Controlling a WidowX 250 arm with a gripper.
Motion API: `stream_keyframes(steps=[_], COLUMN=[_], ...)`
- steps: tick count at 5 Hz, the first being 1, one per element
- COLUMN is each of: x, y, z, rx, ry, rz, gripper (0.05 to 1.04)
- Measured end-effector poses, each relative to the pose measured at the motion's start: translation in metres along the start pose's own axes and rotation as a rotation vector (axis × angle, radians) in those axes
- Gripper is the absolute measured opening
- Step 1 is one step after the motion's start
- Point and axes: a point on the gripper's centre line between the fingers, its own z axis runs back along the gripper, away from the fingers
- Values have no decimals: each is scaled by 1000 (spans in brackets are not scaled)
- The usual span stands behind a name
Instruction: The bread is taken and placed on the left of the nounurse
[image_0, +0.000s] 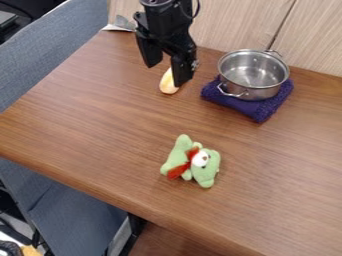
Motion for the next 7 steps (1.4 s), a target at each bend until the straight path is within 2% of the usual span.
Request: stream_keyframes(steps=[2, 3, 5, 6, 7], x=[10, 14, 24, 26, 25], y=[21, 28, 37, 37, 34], z=[-17, -35, -67, -76, -88], rx=[112, 122, 125, 121, 76], ry=[58, 93, 118, 124, 122], rz=[188, 242, 275, 273, 270], gripper=[1000, 1000, 1000, 1000, 948])
